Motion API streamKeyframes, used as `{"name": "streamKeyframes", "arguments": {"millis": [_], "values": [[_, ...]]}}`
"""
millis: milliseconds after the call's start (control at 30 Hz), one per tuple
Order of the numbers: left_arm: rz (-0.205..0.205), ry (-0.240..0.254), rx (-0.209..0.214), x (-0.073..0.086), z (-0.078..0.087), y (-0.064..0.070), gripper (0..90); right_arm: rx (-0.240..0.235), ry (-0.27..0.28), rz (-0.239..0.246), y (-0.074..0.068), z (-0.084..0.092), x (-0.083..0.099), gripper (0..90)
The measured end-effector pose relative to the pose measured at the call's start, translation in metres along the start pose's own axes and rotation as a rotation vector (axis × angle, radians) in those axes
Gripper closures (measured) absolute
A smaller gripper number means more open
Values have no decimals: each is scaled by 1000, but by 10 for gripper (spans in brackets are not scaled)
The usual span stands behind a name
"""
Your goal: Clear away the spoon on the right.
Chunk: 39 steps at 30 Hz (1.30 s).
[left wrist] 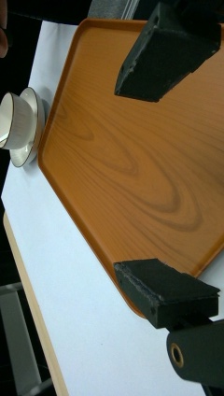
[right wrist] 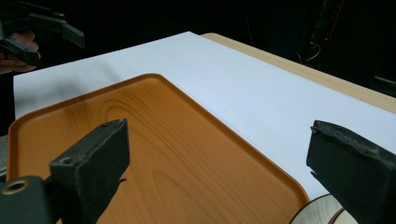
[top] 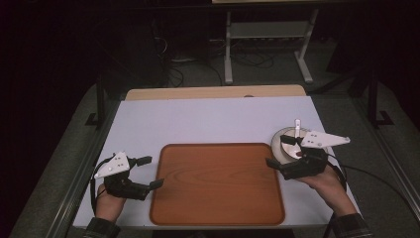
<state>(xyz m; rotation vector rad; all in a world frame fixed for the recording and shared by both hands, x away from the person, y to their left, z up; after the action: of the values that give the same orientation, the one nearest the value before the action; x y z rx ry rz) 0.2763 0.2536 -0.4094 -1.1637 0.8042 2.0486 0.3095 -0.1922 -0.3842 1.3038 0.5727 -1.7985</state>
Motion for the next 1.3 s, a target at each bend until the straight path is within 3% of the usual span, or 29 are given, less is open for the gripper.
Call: {"name": "streamKeyframes", "arguments": {"millis": [1300], "values": [[-3,-6,-4,0,-1,1,128,21,-26,-28,39,-20,-13,55]]}}
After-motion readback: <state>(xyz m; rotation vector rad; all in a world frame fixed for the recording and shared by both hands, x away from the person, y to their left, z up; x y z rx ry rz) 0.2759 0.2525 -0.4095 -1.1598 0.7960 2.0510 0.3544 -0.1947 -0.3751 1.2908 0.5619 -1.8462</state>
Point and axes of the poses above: each handheld gripper's, and its own axes: z roughly backward along the jaws, x roughly out of its underside, y roughly to its right, the point moved 4 cm from there along -z, roughly forward along the jaws, and after that the axes turned 10 degrees about z, right-handed, at the moved point
